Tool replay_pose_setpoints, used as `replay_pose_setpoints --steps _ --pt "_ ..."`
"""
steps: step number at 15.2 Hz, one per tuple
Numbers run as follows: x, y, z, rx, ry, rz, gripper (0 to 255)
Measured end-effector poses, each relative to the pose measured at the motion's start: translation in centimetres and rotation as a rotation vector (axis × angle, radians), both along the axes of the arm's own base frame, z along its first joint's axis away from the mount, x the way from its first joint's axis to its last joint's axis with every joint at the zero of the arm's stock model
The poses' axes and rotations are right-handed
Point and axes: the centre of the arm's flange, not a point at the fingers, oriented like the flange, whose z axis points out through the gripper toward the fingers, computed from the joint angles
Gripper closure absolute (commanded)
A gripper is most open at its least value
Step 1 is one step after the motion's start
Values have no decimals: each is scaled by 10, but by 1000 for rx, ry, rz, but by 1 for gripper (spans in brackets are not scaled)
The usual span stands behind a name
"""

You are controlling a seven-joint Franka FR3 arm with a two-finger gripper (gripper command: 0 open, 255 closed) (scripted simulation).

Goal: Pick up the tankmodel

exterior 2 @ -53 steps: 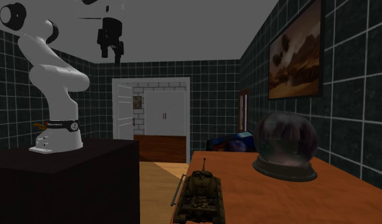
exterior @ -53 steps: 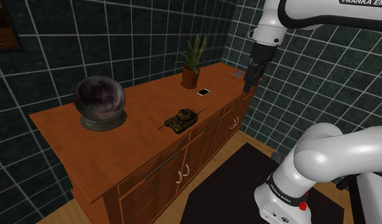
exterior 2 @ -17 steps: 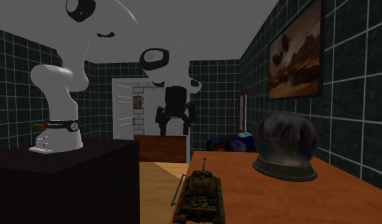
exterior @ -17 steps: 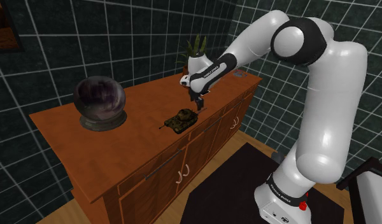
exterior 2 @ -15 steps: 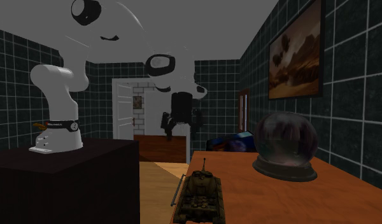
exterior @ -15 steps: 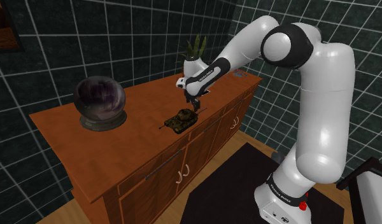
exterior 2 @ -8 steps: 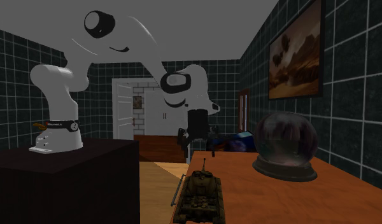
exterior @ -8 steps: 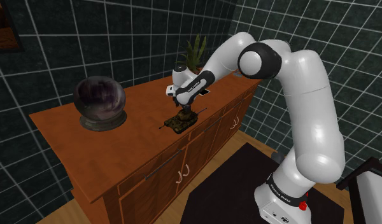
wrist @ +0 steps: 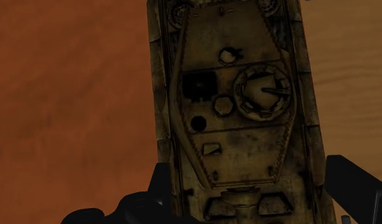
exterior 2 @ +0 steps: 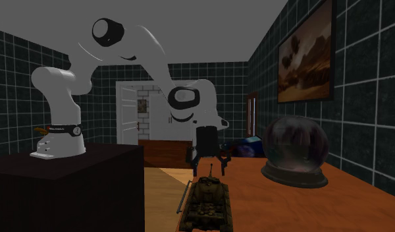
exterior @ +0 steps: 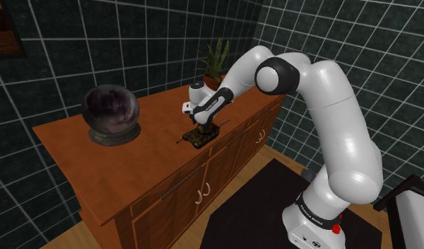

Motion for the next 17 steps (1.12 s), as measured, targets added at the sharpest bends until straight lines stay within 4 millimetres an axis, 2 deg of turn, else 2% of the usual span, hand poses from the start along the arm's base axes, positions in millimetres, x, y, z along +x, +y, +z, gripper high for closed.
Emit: replay_pose_setpoints --steps 1,2,12,17 --pt "0 0 -4 0 0 0 0" --pt "1 0 -6 0 0 0 255" --pt "3 0 -6 0 -2 1 255" --pt "1 -1 12 0 2 0 255"
